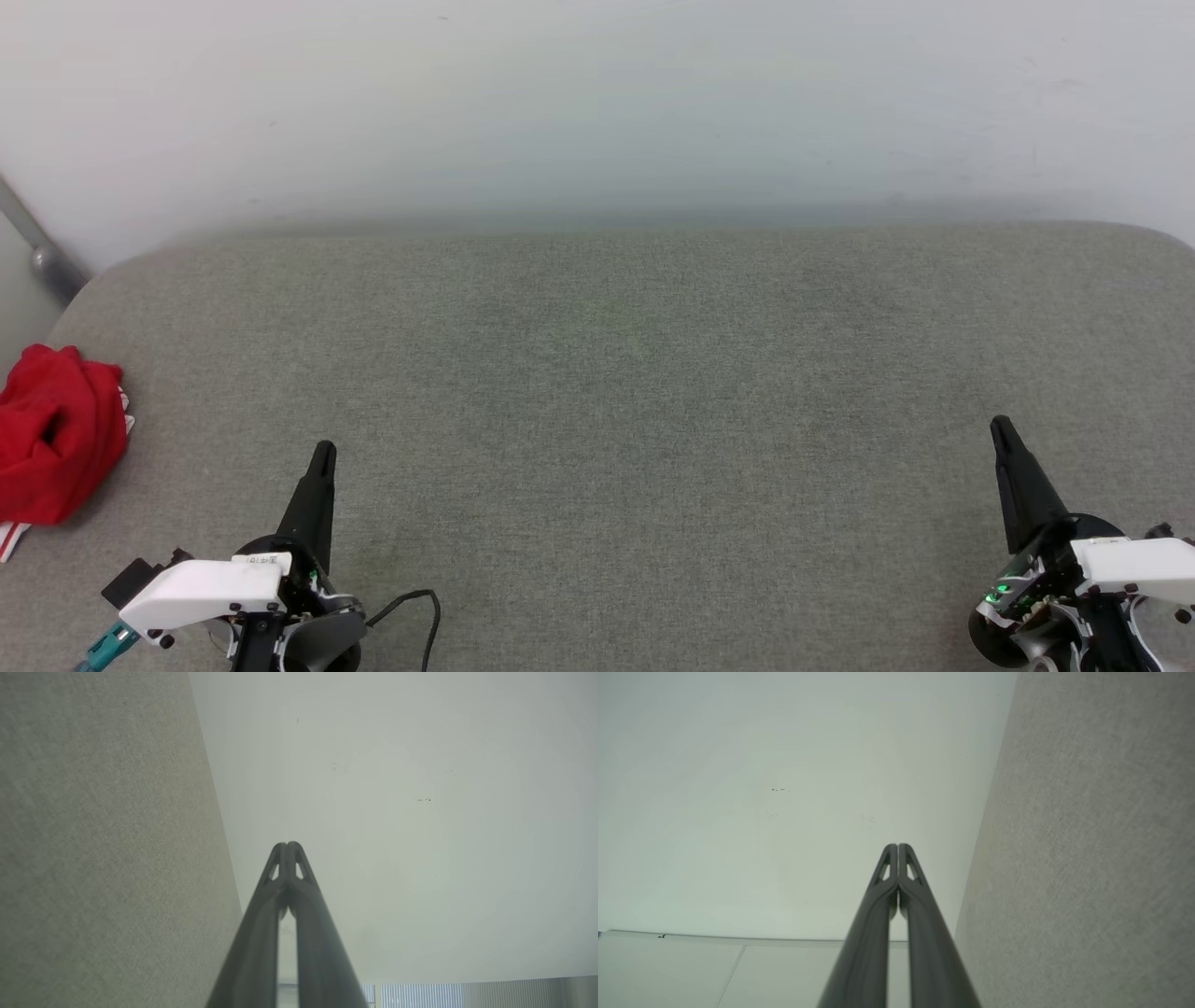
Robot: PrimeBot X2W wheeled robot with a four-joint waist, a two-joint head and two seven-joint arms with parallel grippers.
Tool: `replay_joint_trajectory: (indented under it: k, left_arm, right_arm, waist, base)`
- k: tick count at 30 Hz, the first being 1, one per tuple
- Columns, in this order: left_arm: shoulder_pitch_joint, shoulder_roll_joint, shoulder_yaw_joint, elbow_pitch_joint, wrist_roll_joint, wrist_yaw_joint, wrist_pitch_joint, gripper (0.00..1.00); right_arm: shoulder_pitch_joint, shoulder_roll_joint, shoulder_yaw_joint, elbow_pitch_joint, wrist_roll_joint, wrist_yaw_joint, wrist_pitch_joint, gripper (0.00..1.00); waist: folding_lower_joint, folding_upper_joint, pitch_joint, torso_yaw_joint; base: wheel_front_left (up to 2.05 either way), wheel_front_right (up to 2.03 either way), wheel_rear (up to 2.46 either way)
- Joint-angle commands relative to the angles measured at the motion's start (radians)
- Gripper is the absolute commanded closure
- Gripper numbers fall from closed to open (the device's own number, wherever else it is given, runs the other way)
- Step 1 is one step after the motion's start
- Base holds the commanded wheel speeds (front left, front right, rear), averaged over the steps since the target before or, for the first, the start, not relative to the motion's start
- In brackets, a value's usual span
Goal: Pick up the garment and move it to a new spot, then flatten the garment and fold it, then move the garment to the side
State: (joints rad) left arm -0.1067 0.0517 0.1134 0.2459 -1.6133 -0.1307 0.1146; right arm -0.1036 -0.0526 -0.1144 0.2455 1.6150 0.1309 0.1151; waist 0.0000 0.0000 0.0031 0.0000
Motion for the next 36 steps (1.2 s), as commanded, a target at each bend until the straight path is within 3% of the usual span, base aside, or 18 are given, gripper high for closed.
replay_joint_trajectory:
  k: [1,21,22,30,36]
  left_arm:
    - [-0.007,-0.002,0.004,0.0,0.002,-0.002,0.003,1.0]
    - [-0.007,-0.002,0.003,0.0,0.002,-0.002,0.002,1.0]
    - [-0.007,-0.002,0.003,0.0,0.002,-0.002,0.002,0.0]
    - [0.025,-0.003,-0.015,0.003,0.014,0.0,-0.027,0.0]
    - [0.029,-0.002,-0.003,-0.016,0.086,0.008,-0.056,0.0]
  right_arm:
    - [-0.013,0.004,0.0,0.001,-0.006,0.0,0.002,1.0]
    - [-0.013,0.004,0.0,0.001,-0.005,0.0,0.001,1.0]
    - [-0.013,0.004,0.0,0.001,-0.005,0.0,0.001,0.0]
    - [0.028,0.001,0.002,0.018,-0.015,0.0,-0.025,0.0]
    - [0.038,0.001,-0.011,0.014,-0.083,0.0,-0.055,0.0]
  waist:
    - [0.0,0.0,0.0,0.0]
    - [0.0,0.0,0.0,0.0]
    - [0.0,0.0,0.0,0.0]
    - [0.0,0.0,0.0,0.0]
    - [0.0,0.0,0.001,-0.001]
  base:
    - [0.0,0.0,0.0]
    - [0.0,0.0,0.0]
    - [0.0,0.0,0.0]
    - [0.0,0.0,0.0]
    - [0.0,0.0,0.0]
